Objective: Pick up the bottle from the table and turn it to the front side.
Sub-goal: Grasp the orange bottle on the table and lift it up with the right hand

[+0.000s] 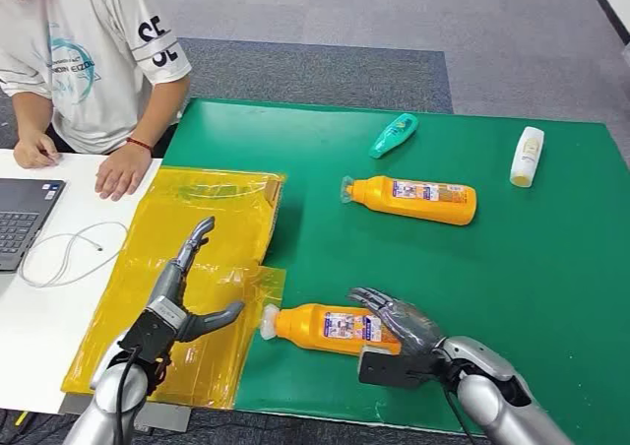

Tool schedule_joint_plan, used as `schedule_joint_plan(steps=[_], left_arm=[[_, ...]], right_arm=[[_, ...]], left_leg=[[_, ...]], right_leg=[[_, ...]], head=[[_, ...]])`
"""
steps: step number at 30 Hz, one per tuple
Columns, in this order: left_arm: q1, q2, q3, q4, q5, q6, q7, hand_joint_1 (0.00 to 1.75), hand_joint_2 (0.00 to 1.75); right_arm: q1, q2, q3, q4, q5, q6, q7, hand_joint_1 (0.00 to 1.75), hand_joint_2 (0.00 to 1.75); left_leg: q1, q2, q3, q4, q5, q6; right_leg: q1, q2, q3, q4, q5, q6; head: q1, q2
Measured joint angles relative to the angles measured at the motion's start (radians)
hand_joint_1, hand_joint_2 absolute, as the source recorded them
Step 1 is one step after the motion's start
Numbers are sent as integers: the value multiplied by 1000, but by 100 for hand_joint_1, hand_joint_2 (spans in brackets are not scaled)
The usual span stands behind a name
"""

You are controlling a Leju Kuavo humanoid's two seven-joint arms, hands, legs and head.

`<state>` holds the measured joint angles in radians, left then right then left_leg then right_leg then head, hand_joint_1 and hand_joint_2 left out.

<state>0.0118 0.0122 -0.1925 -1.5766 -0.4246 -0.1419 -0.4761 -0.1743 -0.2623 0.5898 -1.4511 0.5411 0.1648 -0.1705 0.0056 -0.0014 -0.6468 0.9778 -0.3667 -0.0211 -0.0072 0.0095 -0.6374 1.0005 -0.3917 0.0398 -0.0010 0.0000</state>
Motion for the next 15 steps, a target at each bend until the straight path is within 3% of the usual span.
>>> schedule_joint_plan(steps=[5, 15], left_arm=[[-6, 3, 0, 0, 2, -11, 0, 0, 175], [-49, 16, 0, 6, 31, -31, -14, 0, 175]], right_arm=[[-36, -23, 17, 10, 41, 41, 16, 0, 175], [-187, -92, 141, 107, 64, 131, 18, 0, 175]], left_leg=[[0, 0, 0, 0, 0, 0], [-1, 0, 0, 0, 2, 1]], right_leg=[[0, 0, 0, 0, 0, 0], [-1, 0, 0, 0, 2, 2]], head=[[0, 0], [0, 0]])
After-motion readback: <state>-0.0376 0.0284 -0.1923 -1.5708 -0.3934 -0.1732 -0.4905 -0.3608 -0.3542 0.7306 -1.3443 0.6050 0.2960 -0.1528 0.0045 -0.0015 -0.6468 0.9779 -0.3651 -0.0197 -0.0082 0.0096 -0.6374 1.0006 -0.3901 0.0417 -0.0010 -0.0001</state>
